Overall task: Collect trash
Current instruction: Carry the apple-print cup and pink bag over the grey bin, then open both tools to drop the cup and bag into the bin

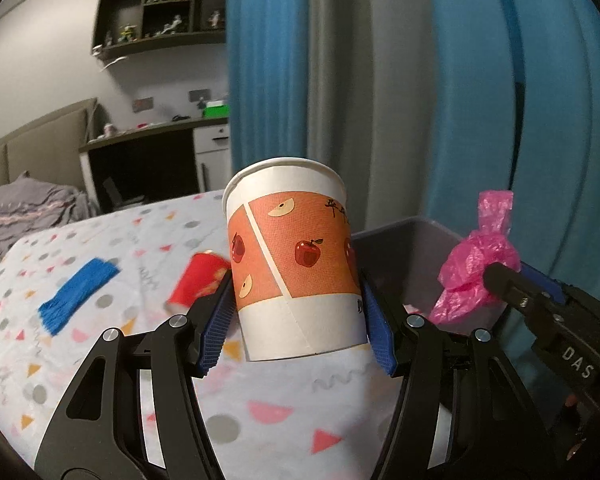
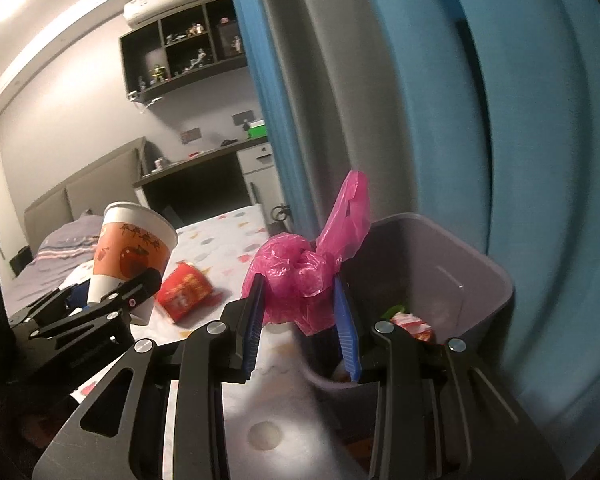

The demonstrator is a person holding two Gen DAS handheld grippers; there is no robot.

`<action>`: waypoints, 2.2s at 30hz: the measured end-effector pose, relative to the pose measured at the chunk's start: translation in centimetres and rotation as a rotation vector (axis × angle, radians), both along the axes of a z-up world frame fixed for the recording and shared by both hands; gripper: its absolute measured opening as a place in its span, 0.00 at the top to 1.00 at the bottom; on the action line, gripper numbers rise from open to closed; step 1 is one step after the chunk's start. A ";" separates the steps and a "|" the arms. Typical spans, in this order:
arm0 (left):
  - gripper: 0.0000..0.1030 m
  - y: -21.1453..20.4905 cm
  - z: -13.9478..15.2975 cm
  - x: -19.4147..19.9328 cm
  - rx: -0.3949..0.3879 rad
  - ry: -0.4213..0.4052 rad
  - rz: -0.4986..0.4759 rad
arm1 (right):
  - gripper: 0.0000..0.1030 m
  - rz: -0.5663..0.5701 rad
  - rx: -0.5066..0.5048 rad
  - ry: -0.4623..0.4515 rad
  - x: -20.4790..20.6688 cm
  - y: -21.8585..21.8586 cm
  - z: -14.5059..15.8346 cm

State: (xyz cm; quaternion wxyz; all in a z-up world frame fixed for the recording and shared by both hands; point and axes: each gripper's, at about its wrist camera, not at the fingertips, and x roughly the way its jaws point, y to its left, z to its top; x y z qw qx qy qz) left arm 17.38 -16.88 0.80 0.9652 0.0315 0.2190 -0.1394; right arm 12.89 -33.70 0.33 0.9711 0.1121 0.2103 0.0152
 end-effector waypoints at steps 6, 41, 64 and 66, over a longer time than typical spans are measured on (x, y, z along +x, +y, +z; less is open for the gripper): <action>0.43 -2.7 -0.4 1.5 -0.013 -0.004 -0.067 | 0.67 -0.062 -0.015 0.006 1.1 -2.2 -0.4; 0.42 -8.0 -5.6 6.0 -0.126 0.167 -0.271 | 0.65 -0.133 -0.046 0.061 4.3 -4.9 -2.3; 0.20 -6.3 -6.0 6.6 -0.186 0.208 -0.244 | 0.51 -0.162 -0.025 0.031 2.7 -4.7 -2.0; 0.20 -5.8 -5.8 6.2 -0.180 0.204 -0.224 | 0.45 -0.166 -0.032 0.020 2.3 -4.6 -1.7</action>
